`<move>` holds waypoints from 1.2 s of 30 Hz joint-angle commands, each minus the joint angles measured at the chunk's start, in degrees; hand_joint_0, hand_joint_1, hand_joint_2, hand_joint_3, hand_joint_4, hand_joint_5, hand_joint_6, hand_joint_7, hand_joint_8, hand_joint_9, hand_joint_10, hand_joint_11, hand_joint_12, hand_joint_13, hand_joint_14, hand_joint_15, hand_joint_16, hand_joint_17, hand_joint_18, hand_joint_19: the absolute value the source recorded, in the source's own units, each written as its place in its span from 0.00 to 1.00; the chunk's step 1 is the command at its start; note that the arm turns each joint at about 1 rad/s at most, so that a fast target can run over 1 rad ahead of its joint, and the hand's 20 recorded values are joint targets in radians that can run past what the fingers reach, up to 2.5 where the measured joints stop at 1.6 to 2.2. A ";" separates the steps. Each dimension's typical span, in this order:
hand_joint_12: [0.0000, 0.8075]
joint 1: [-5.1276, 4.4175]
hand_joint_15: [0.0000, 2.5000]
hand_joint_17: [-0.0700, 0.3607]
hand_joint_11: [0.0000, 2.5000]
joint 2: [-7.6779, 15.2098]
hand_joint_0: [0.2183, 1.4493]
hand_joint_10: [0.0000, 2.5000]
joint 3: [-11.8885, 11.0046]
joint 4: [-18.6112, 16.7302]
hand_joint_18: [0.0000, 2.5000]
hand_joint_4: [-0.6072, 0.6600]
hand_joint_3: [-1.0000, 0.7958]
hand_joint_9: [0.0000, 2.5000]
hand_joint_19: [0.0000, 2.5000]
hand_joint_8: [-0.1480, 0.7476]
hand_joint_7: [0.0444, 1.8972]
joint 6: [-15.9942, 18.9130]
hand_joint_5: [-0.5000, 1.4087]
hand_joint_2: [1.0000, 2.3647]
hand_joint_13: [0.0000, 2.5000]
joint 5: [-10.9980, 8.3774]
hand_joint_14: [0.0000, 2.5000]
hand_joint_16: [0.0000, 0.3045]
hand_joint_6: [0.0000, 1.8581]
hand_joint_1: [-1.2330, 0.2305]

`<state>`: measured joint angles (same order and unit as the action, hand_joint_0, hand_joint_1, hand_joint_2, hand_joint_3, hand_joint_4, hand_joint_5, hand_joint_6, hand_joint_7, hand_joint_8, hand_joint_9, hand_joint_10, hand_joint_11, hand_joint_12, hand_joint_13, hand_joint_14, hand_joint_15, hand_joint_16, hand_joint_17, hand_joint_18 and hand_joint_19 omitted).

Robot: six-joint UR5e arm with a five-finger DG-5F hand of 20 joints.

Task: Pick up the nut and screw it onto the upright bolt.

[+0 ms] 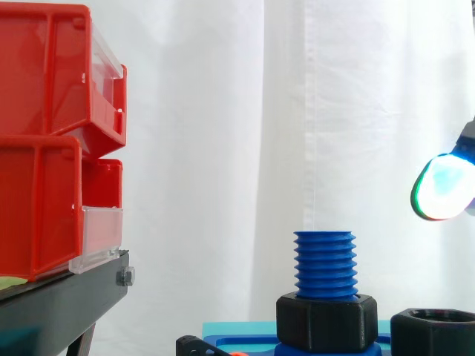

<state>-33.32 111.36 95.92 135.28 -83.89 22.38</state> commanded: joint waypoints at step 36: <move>0.40 -1.14 0.00 0.34 0.00 4.66 0.20 0.00 -0.47 -8.98 0.06 0.61 0.28 0.13 0.00 0.45 0.38 -0.93 0.14 0.00 0.17 -11.84 0.00 0.11 0.27 0.34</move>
<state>-34.45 115.96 95.39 126.80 -84.64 11.00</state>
